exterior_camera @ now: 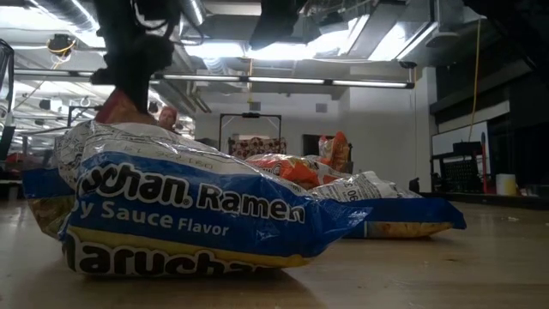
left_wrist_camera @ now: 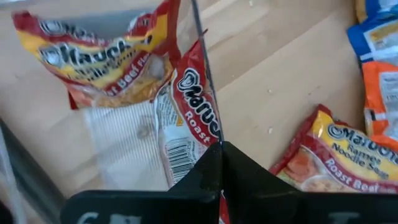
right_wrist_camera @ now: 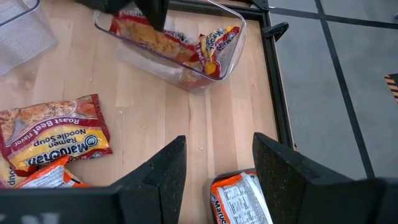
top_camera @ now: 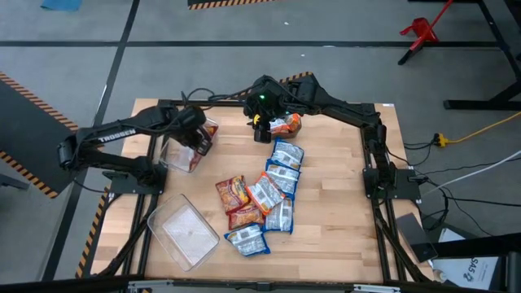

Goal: Sort Maruchan noodles
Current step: Put the top red noodle pack into the top transparent bin

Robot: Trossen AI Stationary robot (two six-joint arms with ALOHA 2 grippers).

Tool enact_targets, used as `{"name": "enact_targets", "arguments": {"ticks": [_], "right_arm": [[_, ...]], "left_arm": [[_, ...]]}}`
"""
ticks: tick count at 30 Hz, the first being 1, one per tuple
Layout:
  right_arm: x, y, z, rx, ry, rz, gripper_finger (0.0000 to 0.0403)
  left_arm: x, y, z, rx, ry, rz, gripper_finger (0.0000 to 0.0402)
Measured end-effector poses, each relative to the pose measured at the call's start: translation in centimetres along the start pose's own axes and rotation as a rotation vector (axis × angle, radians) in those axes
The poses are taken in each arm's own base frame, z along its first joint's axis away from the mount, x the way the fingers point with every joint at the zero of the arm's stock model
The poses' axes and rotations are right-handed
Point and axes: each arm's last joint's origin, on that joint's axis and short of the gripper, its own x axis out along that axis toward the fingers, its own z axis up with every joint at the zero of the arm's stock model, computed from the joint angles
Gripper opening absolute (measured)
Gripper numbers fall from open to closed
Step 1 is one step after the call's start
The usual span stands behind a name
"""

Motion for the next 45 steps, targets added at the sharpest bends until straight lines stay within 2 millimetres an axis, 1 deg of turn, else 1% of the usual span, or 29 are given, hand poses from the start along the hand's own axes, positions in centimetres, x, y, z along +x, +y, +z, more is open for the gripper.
{"name": "enact_targets", "arguments": {"ticks": [4,9,17,20,22,26,37,45], "right_arm": [[0.0,0.0,0.0,0.0,0.0,0.0,0.017],[0.0,0.0,0.0,0.0,0.0,0.0,0.017],[0.0,0.0,0.0,0.0,0.0,0.0,0.017],[0.0,0.0,0.0,0.0,0.0,0.0,0.017],[0.0,0.0,0.0,0.0,0.0,0.0,0.017],[0.0,0.0,0.0,0.0,0.0,0.0,0.017],[0.0,0.0,0.0,0.017,0.0,0.0,0.017],[0.0,0.0,0.0,0.03,0.0,0.0,0.017]], "left_arm": [[-1.4,-0.2,0.4,0.073,-0.015,-0.008,0.0],[-2.2,-0.2,0.4,0.209,0.004,0.003,0.0],[-2.6,0.3,-0.3,0.469,0.09,0.031,0.0],[-2.6,0.4,-0.3,0.596,0.095,0.048,0.0],[-2.6,0.5,-0.2,0.674,0.083,0.092,0.0],[-2.3,0.5,0.1,0.837,0.095,0.144,0.0],[-0.6,-0.2,1.1,1.341,0.169,0.129,0.0],[0.6,-0.2,2.0,1.58,0.217,0.108,0.0]]}}
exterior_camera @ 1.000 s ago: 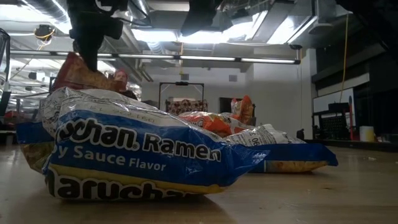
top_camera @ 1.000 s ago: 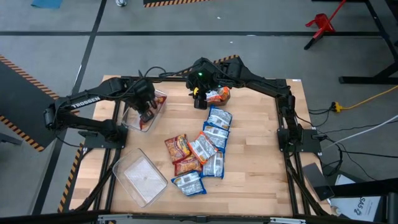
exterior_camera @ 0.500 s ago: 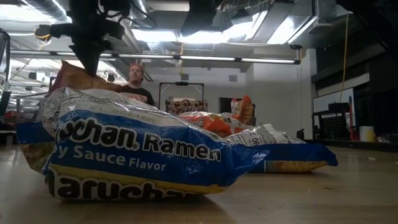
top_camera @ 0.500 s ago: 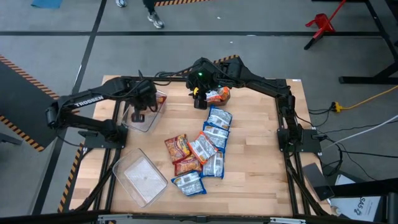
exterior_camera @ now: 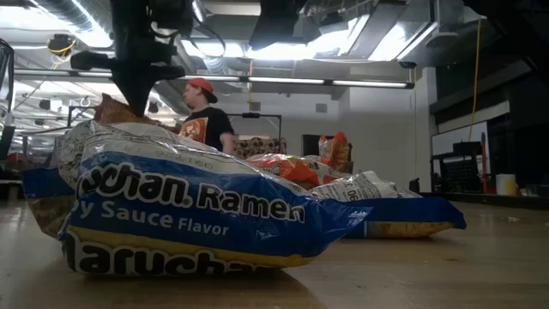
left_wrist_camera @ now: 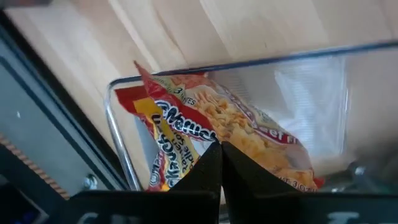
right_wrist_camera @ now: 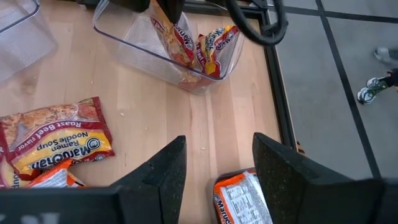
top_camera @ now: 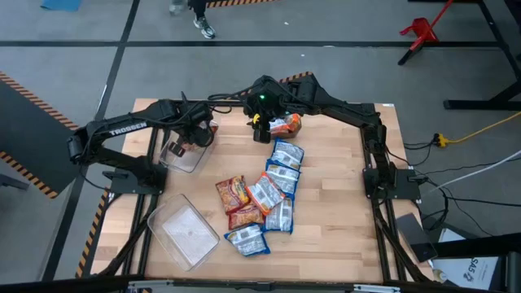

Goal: Sort Maruchan noodles
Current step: Put the top red noodle pack into the top transparent bin

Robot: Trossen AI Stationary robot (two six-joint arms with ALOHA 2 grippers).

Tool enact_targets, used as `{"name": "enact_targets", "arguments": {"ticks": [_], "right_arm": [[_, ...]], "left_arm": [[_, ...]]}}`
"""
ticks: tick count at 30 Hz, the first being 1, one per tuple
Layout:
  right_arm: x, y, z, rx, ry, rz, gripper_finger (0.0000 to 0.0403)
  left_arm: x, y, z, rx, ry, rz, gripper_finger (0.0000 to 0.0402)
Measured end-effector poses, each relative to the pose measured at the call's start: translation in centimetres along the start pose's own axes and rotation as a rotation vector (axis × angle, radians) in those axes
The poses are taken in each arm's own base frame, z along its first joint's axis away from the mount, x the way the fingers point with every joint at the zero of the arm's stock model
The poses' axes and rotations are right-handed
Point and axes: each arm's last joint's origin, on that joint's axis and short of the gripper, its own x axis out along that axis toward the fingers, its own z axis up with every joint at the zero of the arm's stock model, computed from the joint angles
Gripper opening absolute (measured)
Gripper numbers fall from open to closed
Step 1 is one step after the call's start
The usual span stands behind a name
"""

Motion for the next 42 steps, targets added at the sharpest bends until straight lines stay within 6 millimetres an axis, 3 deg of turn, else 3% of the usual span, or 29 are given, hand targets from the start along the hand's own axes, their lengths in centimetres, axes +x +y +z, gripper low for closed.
{"name": "enact_targets", "arguments": {"ticks": [12,23,42], "right_arm": [[0.0,0.0,0.0,0.037,0.001,0.0,0.017],[0.0,0.0,0.0,0.042,0.003,0.001,0.017],[0.0,0.0,-0.2,0.042,0.016,0.004,0.017]], "left_arm": [[1.8,1.8,-1.2,0.219,0.077,-0.03,0.0],[1.9,2.0,-1.0,0.344,0.069,-0.012,0.0],[0.9,0.6,0.1,0.447,0.039,-0.024,0.0]]}}
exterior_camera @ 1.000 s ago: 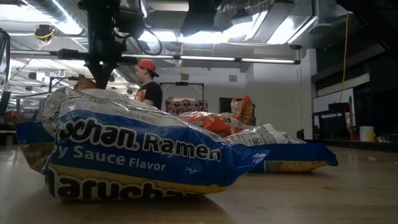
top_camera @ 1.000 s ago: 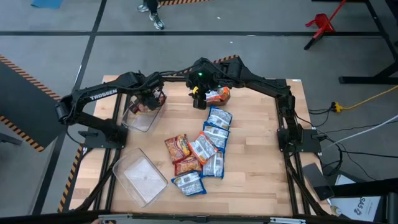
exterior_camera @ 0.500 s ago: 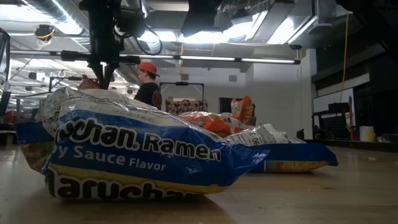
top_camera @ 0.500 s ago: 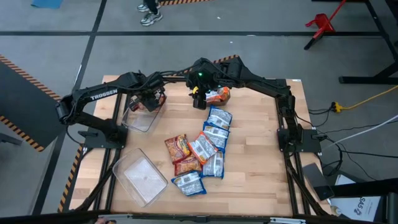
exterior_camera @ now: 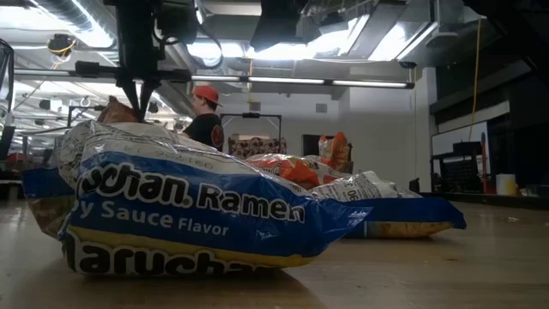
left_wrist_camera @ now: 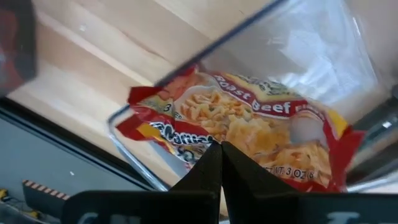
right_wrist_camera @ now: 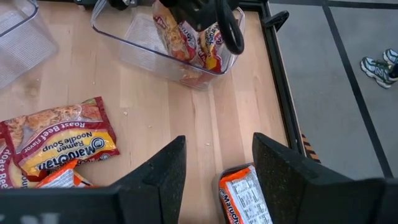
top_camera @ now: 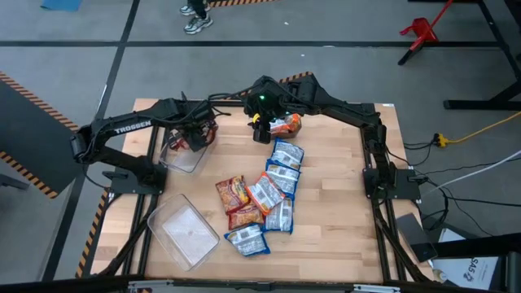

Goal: Sort Maruchan noodles
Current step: Put the top red noodle pack into the top transparent bin

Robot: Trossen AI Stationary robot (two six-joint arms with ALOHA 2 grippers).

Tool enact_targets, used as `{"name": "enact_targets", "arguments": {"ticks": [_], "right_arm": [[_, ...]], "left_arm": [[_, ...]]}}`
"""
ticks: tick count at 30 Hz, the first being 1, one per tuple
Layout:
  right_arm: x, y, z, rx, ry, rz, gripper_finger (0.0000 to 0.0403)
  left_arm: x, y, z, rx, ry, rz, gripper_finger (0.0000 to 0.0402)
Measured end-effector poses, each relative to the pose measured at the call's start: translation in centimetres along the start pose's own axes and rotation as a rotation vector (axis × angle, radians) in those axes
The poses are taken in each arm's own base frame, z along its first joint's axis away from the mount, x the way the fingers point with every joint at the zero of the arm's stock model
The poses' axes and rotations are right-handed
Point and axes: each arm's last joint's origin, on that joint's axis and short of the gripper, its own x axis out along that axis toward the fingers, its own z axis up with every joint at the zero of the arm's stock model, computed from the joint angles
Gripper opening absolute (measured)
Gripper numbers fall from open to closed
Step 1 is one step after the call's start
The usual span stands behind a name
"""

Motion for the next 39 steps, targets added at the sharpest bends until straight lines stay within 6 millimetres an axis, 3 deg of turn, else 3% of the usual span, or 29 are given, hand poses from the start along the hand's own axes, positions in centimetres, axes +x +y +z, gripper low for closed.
{"name": "enact_targets", "arguments": {"ticks": [17,27,39], "right_arm": [[0.0,0.0,0.0,-0.002,-0.001,-0.001,0.017],[0.0,0.0,0.0,-0.007,-0.001,-0.001,0.017],[0.0,0.0,0.0,-0.008,-0.001,-0.001,0.017]], "left_arm": [[-1.3,-1.2,0.8,0.074,-0.016,0.009,0.0],[-1.1,-0.7,0.2,0.064,-0.042,0.051,0.0],[1.8,-0.7,-0.4,0.06,-0.008,0.071,0.0]]}}
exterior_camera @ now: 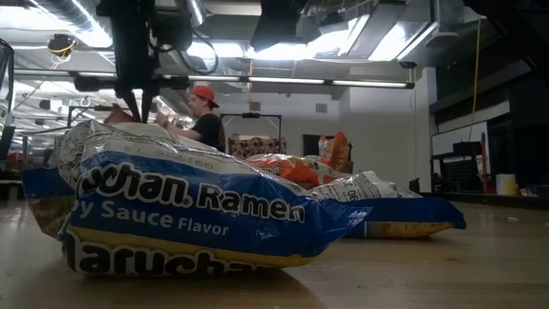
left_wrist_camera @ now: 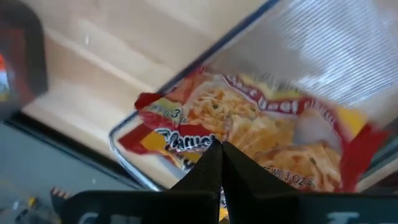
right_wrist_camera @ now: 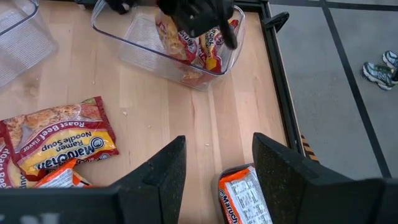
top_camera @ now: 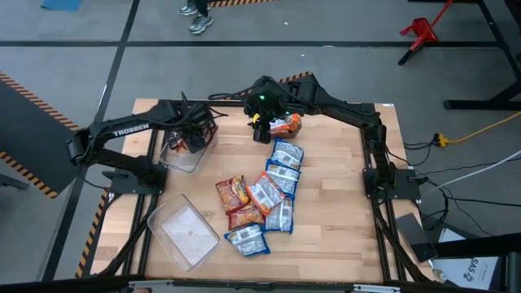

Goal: Sort Maruchan noodles
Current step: Put the top red noodle pack into the top transparent bin

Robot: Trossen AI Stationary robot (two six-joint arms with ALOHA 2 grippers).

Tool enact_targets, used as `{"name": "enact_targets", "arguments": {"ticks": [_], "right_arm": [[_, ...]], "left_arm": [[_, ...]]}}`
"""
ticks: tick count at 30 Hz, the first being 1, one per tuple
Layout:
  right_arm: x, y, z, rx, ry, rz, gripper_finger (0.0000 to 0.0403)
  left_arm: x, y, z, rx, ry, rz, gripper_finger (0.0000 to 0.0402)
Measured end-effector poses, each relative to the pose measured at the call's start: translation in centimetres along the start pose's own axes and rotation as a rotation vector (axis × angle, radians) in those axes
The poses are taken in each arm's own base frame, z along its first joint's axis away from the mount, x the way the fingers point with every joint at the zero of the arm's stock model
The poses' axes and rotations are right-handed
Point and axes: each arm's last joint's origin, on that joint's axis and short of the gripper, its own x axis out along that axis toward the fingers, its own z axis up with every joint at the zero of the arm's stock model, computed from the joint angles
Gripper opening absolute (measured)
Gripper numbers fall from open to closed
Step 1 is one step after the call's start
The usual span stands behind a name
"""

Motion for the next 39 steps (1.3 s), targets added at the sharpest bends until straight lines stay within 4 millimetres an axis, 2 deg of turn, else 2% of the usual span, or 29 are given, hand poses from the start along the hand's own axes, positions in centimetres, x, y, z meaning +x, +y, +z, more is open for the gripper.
{"name": "enact_targets", "arguments": {"ticks": [6,24,39], "right_arm": [[0.0,0.0,0.0,0.0,0.0,0.0,0.017],[0.0,0.0,0.2,0.0,-0.019,-0.004,0.017],[0.0,0.0,0.2,0.0,-0.017,-0.004,0.017]], "left_arm": [[0.6,0.2,-0.4,-0.023,0.089,0.037,0.0],[-2.4,-1.9,2.1,0.074,0.051,0.052,0.0],[-1.9,-1.6,1.2,0.077,0.052,0.021,0.0]]}}
